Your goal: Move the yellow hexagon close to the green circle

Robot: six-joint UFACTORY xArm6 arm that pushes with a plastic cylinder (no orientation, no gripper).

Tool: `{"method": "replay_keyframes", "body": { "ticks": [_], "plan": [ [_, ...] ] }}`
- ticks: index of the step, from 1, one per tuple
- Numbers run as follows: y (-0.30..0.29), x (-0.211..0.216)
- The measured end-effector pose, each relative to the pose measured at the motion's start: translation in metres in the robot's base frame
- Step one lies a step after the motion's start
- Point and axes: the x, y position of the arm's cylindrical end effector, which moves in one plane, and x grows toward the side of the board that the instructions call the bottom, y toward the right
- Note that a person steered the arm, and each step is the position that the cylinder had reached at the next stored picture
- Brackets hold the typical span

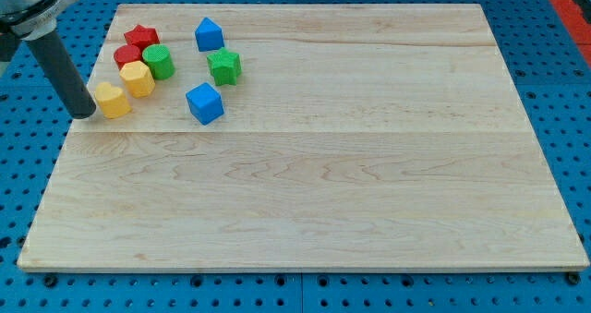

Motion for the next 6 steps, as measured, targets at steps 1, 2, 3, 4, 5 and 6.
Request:
{"method": "replay_keyframes", "body": {
  "ticks": [1, 2, 3, 4, 5, 6],
  "plan": [
    [0.000, 0.000],
    [0.002, -0.014],
    [0.018, -0.029],
    [0.037, -0.044],
    [0.063, -0.062],
    [0.096, -0.064]
  ]
}}
